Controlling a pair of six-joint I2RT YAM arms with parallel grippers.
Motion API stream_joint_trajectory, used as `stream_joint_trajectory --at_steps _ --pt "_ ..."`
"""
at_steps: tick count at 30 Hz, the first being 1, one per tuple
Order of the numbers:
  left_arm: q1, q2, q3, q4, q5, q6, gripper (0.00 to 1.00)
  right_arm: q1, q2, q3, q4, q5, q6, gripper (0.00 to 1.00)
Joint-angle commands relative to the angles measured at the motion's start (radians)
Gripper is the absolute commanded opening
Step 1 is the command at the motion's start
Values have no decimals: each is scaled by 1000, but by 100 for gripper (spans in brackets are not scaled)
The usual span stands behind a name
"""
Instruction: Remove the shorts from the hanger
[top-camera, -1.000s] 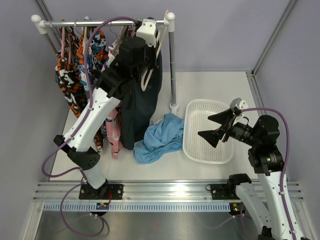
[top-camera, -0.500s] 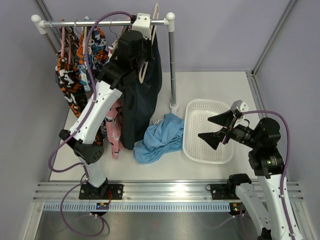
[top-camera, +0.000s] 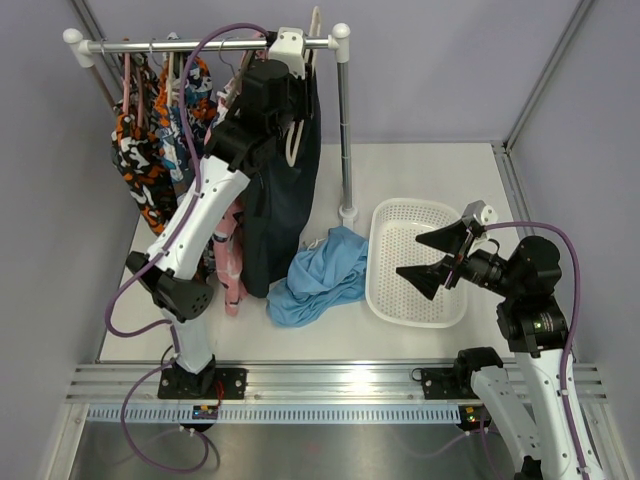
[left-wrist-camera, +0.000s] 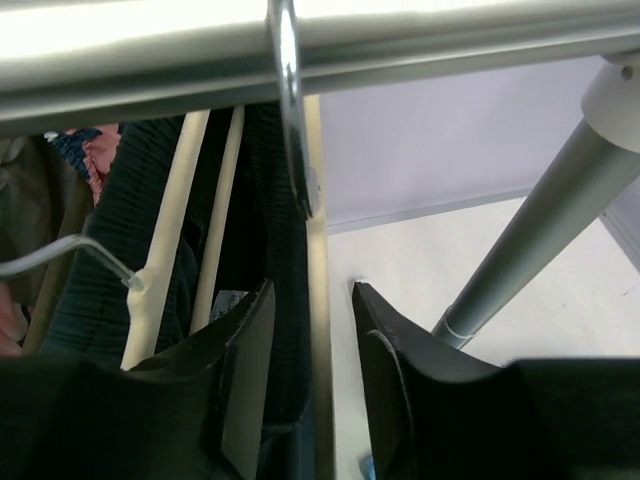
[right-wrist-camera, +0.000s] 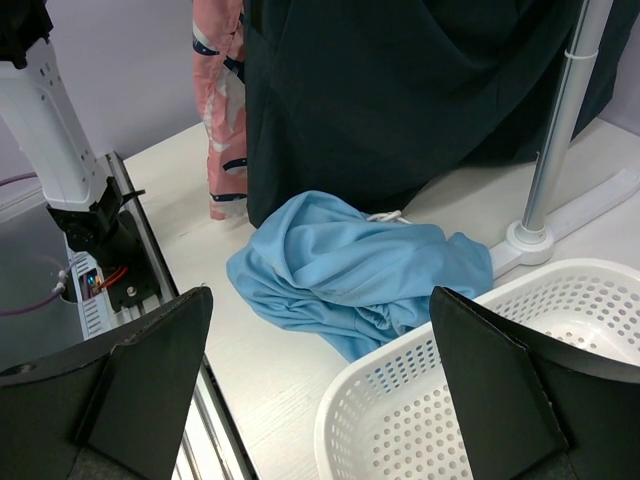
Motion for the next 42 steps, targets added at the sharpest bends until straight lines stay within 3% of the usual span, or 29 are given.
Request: stream_joint_trajectory --at_steps 1,4,10,22,25,28,29,31,32,34,37,38,42 --pt "4 -53 -17 48 42 -13 48 -9 -6 -6 37 -41 -6 100" --pt "4 -117 -84 68 65 -13 62 -9 -11 -8 19 -109 -55 99" --pt "4 -246 -166 76 111 -15 74 -9 -8 -14 -6 -195 -138 99" --pt "4 -447 -310 62 184 -19 81 -21 4 -20 -13 -232 -164 99" --pt "4 -530 -339 49 201 -16 83 -21 23 1 -111 -293 -309 99" --pt "4 -671 -445 39 226 -1 90 -20 93 63 -321 -399 -619 99" --pt "4 -715 -538 42 236 5 93 -18 124 95 -404 -440 -831 99" --pt "4 -869 -654 70 282 7 99 -6 234 208 -580 -427 -970 100" --pt "4 -924 -719 78 296 0 99 32 280 256 -625 -367 -1062 99" --pt "4 -1074 -888 85 342 -6 99 110 403 363 -659 -261 -1081 99" --pt "4 -1261 -1081 78 390 -23 99 350 492 357 -425 194 -866 99" --pt "4 -1307 -1127 81 398 -35 99 461 513 347 -370 278 -848 100" --pt "4 -1493 -1324 78 454 -56 99 643 674 356 -230 573 -819 99"
